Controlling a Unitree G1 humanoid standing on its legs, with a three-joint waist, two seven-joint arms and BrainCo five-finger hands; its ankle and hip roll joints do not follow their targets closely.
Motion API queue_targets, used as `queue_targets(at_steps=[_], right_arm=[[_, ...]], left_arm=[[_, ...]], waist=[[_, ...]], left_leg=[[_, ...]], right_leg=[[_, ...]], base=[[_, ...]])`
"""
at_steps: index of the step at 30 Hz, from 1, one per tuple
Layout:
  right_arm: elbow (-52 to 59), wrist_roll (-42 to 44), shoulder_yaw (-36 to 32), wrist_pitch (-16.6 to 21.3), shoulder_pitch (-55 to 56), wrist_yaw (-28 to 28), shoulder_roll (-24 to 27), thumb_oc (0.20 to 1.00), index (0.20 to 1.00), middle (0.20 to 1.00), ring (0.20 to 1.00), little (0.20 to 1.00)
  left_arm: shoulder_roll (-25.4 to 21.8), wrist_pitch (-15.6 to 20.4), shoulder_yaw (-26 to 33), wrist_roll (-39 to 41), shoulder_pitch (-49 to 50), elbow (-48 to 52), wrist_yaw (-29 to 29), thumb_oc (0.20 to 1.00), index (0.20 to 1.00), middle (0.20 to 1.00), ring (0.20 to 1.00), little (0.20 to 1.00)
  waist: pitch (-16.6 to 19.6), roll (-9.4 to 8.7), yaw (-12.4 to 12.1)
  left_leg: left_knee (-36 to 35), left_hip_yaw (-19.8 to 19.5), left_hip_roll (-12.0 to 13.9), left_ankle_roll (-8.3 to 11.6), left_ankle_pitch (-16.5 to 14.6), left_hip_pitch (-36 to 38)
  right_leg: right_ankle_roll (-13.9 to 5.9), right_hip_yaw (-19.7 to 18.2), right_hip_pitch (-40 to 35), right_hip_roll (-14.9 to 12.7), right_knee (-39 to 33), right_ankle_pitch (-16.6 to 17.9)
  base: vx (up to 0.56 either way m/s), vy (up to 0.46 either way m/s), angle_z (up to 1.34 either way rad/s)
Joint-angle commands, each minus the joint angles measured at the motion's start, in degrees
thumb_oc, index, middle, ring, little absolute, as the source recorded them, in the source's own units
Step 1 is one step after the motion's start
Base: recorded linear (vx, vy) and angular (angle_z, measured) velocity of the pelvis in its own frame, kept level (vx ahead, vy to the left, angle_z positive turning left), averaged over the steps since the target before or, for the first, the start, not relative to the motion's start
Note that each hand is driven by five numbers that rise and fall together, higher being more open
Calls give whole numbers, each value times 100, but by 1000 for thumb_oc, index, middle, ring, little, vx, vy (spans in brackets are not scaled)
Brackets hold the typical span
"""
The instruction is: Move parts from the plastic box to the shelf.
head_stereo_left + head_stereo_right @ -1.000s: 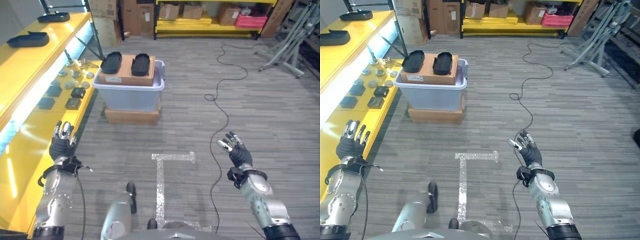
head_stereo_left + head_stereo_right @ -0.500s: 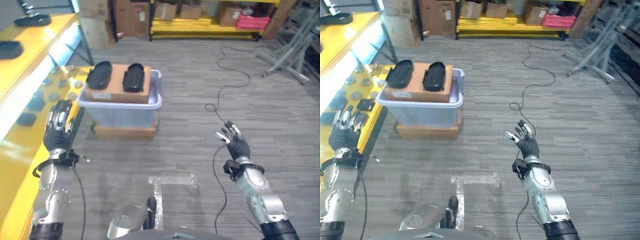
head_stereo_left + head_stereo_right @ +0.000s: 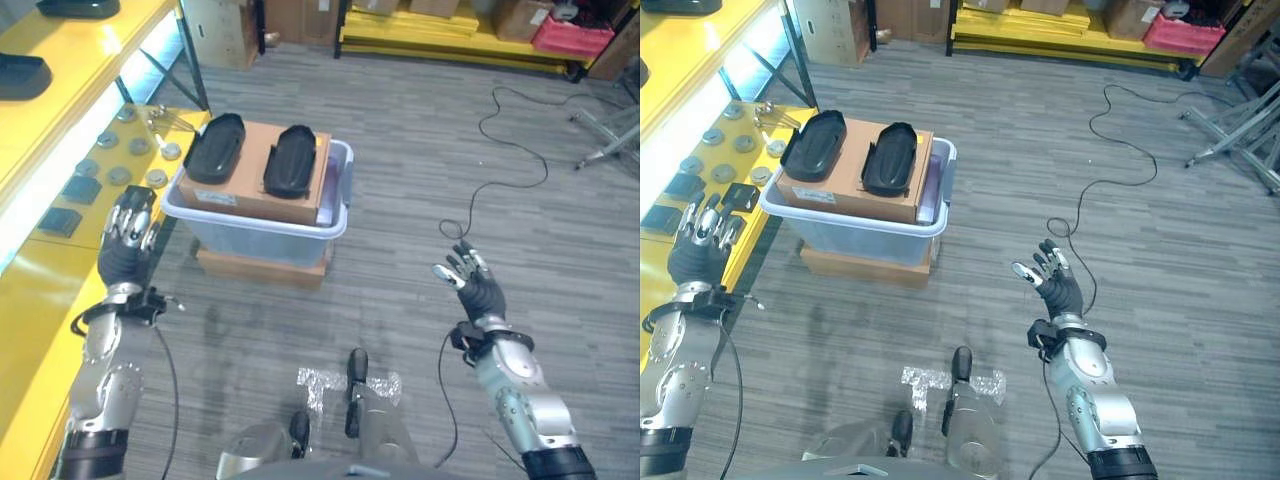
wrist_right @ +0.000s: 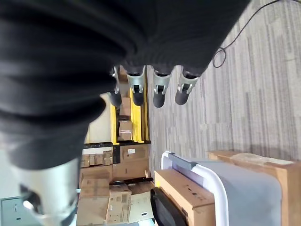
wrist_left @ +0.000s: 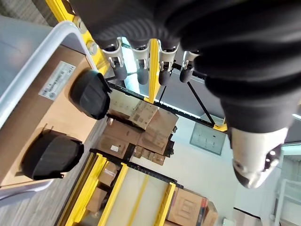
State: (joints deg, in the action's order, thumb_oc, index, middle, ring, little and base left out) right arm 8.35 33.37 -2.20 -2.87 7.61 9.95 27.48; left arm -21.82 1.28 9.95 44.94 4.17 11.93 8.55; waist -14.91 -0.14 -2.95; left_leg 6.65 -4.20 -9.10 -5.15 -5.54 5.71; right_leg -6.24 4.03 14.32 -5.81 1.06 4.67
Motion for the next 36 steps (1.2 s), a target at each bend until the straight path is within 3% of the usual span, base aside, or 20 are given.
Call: queue_targets(at_steps=[1,4,9,11,13,17,18,23,24,25,27,28,33,36], right_arm=[[234,-32,-211,106,7,-251,54,1000,1000,1000,1000,1000],[160,29,-369,229,208,-307,198,1000,1000,1000,1000,1000],[63,221,-472,261,226,-307,377,1000,1000,1000,1000,1000],[18,293,-400,242,143,-364,448,1000,1000,1000,1000,1000],[-34,316,-298,222,58,-398,490,1000,1000,1000,1000,1000],[-156,216,-168,151,-59,-288,475,1000,1000,1000,1000,1000],[-193,173,-158,163,-58,-285,456,1000,1000,1000,1000,1000],[-346,-18,-198,327,41,-289,373,1000,1000,1000,1000,1000],[-359,-24,-245,353,68,-307,401,1000,1000,1000,1000,1000],[-300,12,-331,350,173,-323,441,1000,1000,1000,1000,1000],[-211,63,-365,331,270,-280,463,1000,1000,1000,1000,1000],[-172,95,-345,308,285,-253,463,1000,1000,1000,1000,1000],[-212,348,-88,407,90,41,383,1000,1000,1000,1000,1000],[-108,149,-29,321,44,97,134,1000,1000,1000,1000,1000]], left_arm=[[-311,313,123,167,74,489,-163,1000,1000,1000,1000,1000],[-222,323,0,379,149,458,-327,1000,1000,1000,1000,1000],[-100,271,-112,413,182,482,-406,1000,1000,1000,1000,1000],[-34,277,-168,314,196,453,-284,1000,1000,1000,1000,1000],[-16,346,-164,409,268,354,-282,1000,1000,1000,1000,1000],[19,307,-69,459,261,193,-409,1000,1000,1000,1000,1000],[23,295,-63,454,222,152,-434,1000,1000,1000,1000,1000],[30,320,-73,570,42,68,-508,1000,1000,1000,1000,1000],[54,347,-93,602,16,99,-512,1000,1000,1000,1000,1000],[70,360,-117,640,11,206,-557,1000,1000,1000,1000,1000],[89,276,-114,690,17,299,-670,1000,1000,1000,1000,1000],[100,284,-119,647,4,317,-724,1000,1000,1000,1000,1000],[-74,383,-65,306,-7,444,-817,1000,1000,1000,1000,1000],[-199,260,-21,235,-68,566,-1043,1000,1000,1000,1000,1000]], waist=[[244,-297,19],[314,-423,138],[331,-530,156],[334,-560,152],[343,-547,146],[264,-531,130],[248,-505,144],[155,-342,202],[135,-294,199],[96,-147,170],[22,-83,127],[-11,-74,117],[38,-112,-106],[134,-122,-237]], left_leg=[[136,261,647,280,-139,-557],[24,495,1088,535,26,-434],[239,642,1450,696,79,-503],[730,669,1631,750,96,-600],[1351,645,1729,768,330,-731],[3052,662,1835,709,644,-1500],[3081,667,1843,710,673,-1607],[1275,809,1677,843,936,-1423],[727,798,1630,895,1123,-1396],[-296,778,1706,998,1632,-1504],[-760,796,1742,1011,1810,-1625],[-708,793,1746,1011,1804,-1678],[285,609,1480,940,1139,-1803],[568,663,1165,748,787,-1710]], right_leg=[[-430,59,-516,-109,-65,231],[-281,191,-870,15,-9,145],[-90,398,-1168,111,-121,27],[41,466,-1265,180,-115,-78],[170,444,-1296,281,-51,-192],[427,444,-1446,467,145,-338],[448,452,-1483,511,176,-369],[346,507,-1753,493,262,-607],[309,536,-1818,449,290,-657],[279,601,-1962,442,406,-772],[262,673,-2103,360,539,-854],[245,698,-2142,289,598,-888],[-46,707,-2356,-258,702,-1042],[-255,814,-2435,-656,820,-1023]], base=[[215,-220,40],[263,-288,40],[176,-247,39],[187,-248,20],[172,-169,0],[149,-132,-27],[163,-29,-27],[215,185,12],[367,412,18],[431,446,38],[393,362,33],[354,348,50],[281,330,-39],[286,383,-28]])
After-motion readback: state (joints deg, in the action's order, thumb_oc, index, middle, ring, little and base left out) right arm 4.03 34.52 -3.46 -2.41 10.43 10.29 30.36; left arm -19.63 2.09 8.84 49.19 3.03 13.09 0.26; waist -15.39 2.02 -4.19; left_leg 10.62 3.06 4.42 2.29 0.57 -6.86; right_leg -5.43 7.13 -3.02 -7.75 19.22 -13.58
